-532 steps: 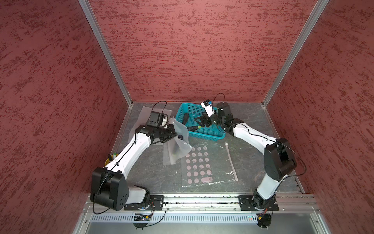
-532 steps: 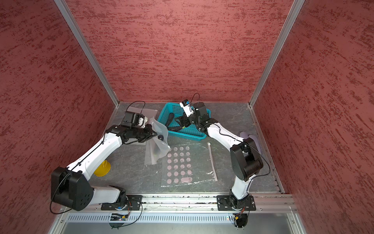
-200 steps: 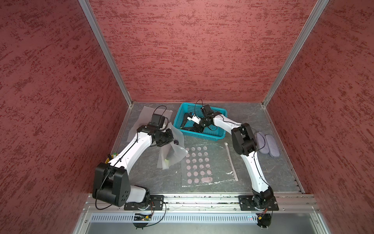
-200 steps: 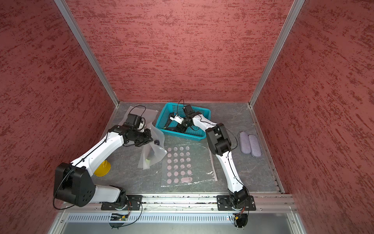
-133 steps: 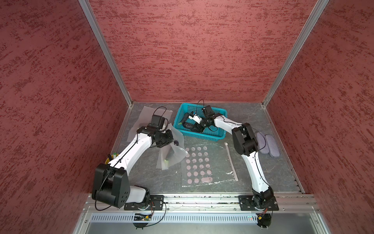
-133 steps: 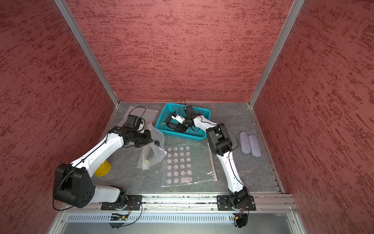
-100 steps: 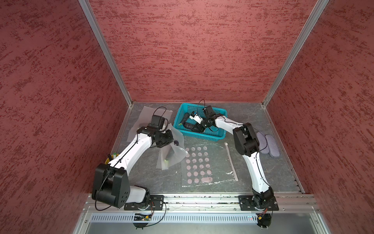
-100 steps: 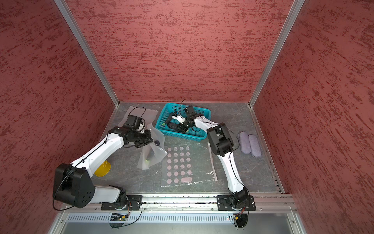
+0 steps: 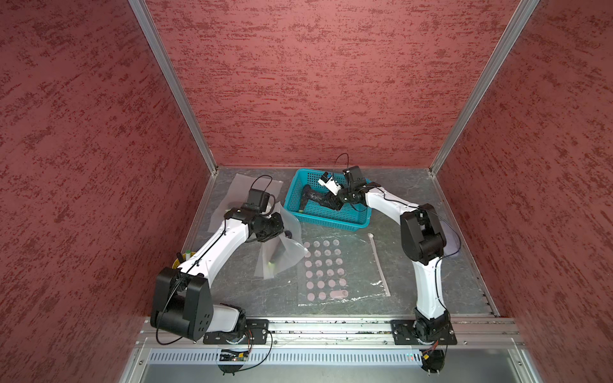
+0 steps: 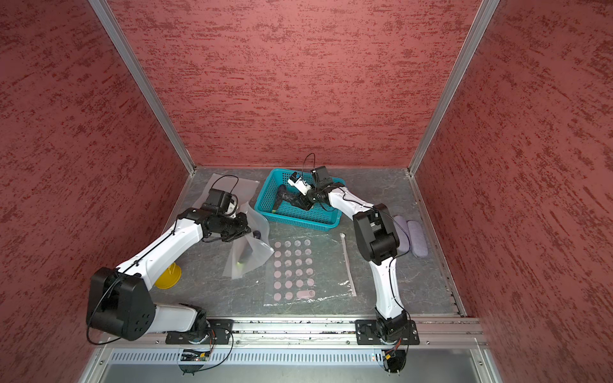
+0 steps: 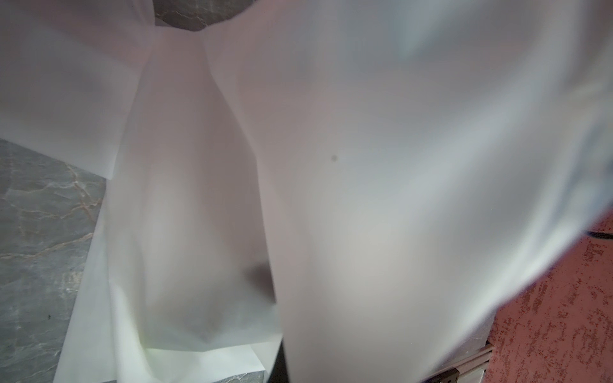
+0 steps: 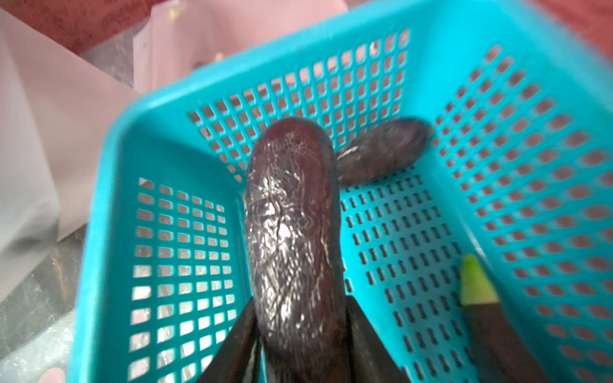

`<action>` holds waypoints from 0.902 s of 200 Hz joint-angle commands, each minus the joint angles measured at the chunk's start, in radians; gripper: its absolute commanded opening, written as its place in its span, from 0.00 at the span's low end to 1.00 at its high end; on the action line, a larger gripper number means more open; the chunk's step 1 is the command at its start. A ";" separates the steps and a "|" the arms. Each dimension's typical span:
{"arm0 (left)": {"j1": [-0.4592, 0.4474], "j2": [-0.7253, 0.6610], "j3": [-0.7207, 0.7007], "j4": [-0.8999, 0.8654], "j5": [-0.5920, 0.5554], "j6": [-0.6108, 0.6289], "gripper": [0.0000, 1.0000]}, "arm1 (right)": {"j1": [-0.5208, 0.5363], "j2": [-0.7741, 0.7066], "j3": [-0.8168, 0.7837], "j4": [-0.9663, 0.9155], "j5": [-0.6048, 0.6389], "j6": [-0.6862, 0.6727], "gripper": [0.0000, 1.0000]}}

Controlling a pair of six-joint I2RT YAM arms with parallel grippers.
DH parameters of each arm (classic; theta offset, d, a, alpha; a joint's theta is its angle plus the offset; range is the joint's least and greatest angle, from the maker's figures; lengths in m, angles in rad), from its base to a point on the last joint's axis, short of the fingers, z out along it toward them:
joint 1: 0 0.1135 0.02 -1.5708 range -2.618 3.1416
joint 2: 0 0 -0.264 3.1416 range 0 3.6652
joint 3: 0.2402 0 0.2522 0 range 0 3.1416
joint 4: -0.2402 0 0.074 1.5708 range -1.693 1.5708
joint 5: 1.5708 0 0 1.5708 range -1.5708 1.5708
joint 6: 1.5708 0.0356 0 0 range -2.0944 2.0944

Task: Place the eggplant in a zip-top bag and seal the zipper
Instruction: Pick up the eggplant from the basket, then place the eggplant in the zipper food storage bag.

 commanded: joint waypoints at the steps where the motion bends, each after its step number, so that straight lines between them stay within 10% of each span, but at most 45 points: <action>1: -0.004 -0.027 -0.001 0.032 0.016 -0.003 0.00 | -0.008 -0.069 -0.040 0.062 0.021 0.021 0.38; 180: -0.230 0.083 0.161 0.037 -0.257 0.031 0.00 | 0.157 -0.345 -0.262 -0.179 0.008 0.086 0.40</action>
